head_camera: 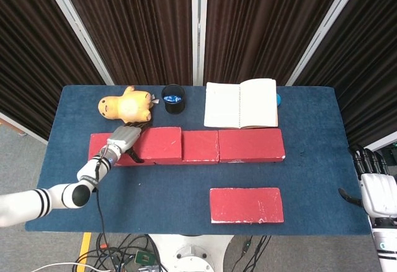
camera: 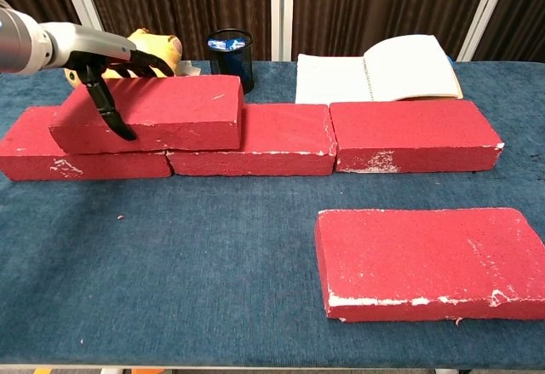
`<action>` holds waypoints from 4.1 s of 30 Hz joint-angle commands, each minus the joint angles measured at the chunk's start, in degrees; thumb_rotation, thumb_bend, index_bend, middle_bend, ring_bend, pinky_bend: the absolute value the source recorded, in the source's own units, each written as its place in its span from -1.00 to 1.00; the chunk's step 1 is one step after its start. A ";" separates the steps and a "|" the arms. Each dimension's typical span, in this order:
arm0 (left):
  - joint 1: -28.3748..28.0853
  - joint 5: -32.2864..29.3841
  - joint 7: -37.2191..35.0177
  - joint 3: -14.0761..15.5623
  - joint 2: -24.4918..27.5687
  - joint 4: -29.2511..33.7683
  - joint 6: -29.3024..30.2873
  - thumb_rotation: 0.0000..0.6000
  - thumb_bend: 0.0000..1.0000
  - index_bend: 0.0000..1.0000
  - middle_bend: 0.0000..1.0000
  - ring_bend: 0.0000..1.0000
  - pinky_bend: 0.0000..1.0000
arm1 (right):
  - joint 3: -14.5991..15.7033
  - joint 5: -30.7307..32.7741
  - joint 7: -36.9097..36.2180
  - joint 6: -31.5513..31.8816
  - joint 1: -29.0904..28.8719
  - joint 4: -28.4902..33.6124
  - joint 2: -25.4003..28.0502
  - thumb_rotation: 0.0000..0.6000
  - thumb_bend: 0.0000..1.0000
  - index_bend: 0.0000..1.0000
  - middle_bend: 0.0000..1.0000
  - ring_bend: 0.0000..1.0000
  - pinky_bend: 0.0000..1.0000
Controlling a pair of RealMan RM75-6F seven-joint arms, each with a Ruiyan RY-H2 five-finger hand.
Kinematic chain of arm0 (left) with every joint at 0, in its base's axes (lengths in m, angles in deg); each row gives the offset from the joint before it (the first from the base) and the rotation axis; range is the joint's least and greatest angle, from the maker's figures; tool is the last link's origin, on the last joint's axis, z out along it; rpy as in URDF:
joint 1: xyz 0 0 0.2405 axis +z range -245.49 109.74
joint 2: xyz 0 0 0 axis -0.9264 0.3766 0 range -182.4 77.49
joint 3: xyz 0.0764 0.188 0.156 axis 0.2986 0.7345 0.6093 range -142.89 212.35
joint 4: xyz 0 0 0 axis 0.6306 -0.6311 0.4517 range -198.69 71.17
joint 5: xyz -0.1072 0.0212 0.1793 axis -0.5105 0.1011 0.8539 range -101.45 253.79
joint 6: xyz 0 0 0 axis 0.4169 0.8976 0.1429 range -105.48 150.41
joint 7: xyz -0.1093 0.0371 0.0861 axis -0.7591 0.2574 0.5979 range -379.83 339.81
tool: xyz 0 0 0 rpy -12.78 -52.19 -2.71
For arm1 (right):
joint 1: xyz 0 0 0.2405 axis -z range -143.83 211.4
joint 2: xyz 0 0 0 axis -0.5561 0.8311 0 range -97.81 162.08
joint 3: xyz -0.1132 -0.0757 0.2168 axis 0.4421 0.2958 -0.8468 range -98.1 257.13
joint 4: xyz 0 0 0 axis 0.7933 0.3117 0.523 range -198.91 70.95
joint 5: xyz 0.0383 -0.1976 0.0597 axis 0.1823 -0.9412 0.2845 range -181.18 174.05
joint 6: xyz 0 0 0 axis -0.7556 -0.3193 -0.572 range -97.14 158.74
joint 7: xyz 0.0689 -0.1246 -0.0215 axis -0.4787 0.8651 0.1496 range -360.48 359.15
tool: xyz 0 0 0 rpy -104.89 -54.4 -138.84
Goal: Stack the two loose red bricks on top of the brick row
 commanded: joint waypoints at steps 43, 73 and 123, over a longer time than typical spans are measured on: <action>-2.86 -0.92 -2.59 3.52 -1.75 -2.57 0.54 1.00 -0.76 -0.99 -0.64 -1.00 -0.99 | 0.17 1.11 0.35 -1.59 -0.37 -0.58 -0.58 1.00 -0.80 -1.00 -1.00 -1.00 -1.00; -3.23 0.10 -3.53 3.94 -2.21 -3.11 0.32 1.00 -0.76 -0.99 -0.64 -1.00 -1.00 | 0.21 1.80 0.97 -2.37 -0.61 -0.31 -0.50 1.00 -0.80 -1.00 -1.00 -1.00 -1.00; -2.25 2.56 -6.21 3.01 -1.39 -1.49 0.92 1.00 -0.77 -1.00 -1.00 -1.00 -1.00 | -0.05 3.03 1.12 -2.68 -0.56 -0.34 -0.41 1.00 -0.80 -1.00 -1.00 -1.00 -1.00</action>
